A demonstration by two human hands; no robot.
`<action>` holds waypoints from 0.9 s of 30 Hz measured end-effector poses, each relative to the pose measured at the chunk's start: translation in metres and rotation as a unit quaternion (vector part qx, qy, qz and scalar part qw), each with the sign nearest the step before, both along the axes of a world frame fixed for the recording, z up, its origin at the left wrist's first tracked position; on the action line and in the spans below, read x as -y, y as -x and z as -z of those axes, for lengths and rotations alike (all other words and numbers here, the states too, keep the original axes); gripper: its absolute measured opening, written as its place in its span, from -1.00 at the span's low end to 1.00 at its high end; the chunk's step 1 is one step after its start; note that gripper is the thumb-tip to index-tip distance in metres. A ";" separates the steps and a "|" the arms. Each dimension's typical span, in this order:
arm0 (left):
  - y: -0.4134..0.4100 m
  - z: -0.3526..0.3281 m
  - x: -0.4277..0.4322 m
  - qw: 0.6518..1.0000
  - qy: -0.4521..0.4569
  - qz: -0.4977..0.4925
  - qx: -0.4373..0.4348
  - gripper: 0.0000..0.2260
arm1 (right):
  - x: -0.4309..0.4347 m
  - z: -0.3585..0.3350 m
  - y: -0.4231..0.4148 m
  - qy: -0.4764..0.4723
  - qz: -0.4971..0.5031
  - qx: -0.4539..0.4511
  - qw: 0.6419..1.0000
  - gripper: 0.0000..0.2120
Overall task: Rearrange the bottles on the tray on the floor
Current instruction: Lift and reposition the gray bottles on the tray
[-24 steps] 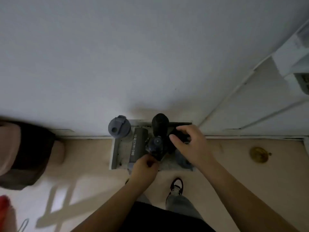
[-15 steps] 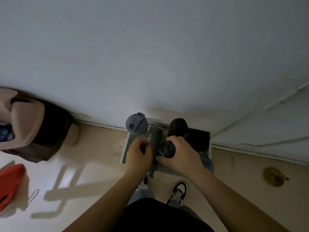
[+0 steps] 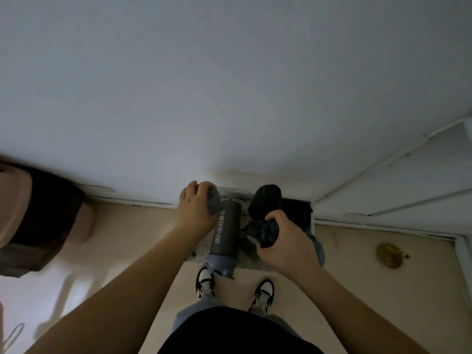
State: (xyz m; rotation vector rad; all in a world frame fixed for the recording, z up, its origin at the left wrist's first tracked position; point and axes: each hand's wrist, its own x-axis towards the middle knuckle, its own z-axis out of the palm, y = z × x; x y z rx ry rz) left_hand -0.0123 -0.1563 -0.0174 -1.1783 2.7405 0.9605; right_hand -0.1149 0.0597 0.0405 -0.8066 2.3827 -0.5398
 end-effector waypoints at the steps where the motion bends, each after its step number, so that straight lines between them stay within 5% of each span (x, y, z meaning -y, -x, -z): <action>1: 0.001 0.000 0.001 1.000 0.002 0.008 -0.002 -0.44 | 0.001 -0.007 0.002 0.011 0.011 -0.010 1.000 -0.50; 18: -0.049 -0.065 -0.004 0.999 0.021 -0.037 -0.030 -0.26 | 0.044 -0.108 0.040 0.179 0.125 0.020 0.976 -0.56; 27: -0.104 -0.089 -0.008 0.989 0.039 -0.121 -0.070 -0.19 | 0.130 -0.085 0.024 0.183 -0.001 0.048 0.982 -0.49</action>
